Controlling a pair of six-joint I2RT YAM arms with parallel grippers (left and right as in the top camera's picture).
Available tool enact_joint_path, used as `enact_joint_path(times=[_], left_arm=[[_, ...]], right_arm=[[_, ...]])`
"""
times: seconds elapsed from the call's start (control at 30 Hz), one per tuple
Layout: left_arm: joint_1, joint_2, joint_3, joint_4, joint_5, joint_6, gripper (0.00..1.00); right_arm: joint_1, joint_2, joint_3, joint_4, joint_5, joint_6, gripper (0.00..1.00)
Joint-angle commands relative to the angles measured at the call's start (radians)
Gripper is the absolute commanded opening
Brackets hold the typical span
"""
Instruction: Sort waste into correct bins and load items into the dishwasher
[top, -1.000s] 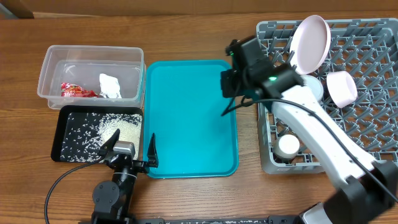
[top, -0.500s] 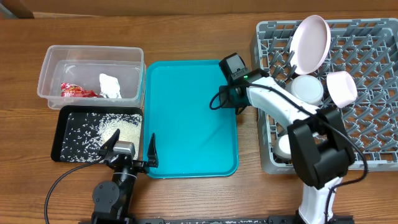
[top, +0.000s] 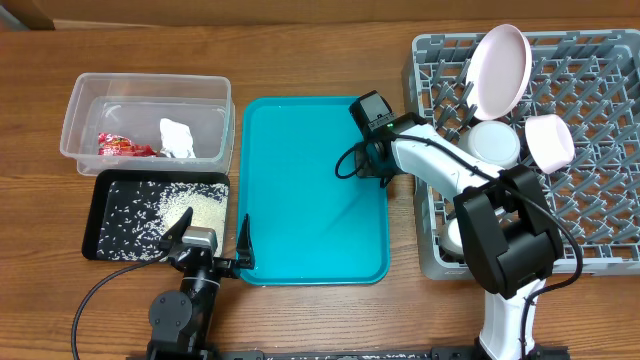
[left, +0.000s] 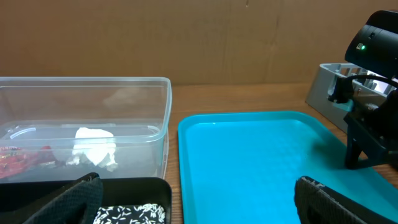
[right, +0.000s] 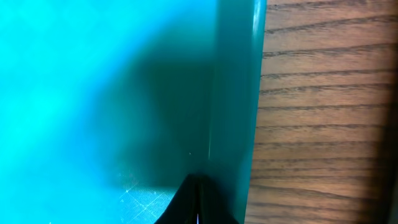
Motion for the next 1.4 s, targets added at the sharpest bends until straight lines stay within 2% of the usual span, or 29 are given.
enact_joint_path(times=[0.0,0.2,0.6,0.7,0.77,0.8,0.9,0.93,1.1,1.37], left_arm=[[0.007,-0.009,-0.005,0.000,0.000,-0.007,1.00],[0.007,-0.009,-0.004,0.000,0.000,-0.007,1.00],[0.007,-0.009,-0.005,0.000,0.000,-0.007,1.00],[0.007,-0.009,-0.005,0.000,0.000,-0.007,1.00],[0.007,-0.009,-0.005,0.000,0.000,-0.007,1.00],[0.007,-0.009,-0.005,0.000,0.000,-0.007,1.00],[0.007,-0.009,-0.005,0.000,0.000,-0.007,1.00],[0.007,-0.009,-0.005,0.000,0.000,-0.007,1.00],[0.007,-0.009,-0.005,0.000,0.000,-0.007,1.00],[0.007,-0.009,-0.005,0.000,0.000,-0.007,1.00]], right_arm=[[-0.016,-0.003,0.035,-0.040,0.043,-0.012,0.04],[0.013,-0.124,0.084,-0.090,0.011,-0.012,0.04],[0.123,-0.574,0.085,-0.092,0.014,-0.082,0.12],[0.134,-0.676,0.085,-0.113,0.018,-0.092,0.20],[0.134,-0.734,0.085,-0.130,0.018,-0.091,0.31],[0.134,-0.760,0.085,-0.139,0.018,-0.091,0.42],[0.134,-0.824,0.085,-0.154,0.018,-0.091,0.91],[0.134,-0.840,0.085,-0.161,0.018,-0.091,1.00],[0.134,-0.876,0.085,-0.187,0.018,-0.091,1.00],[0.134,-0.882,0.085,-0.325,0.045,-0.092,1.00]])
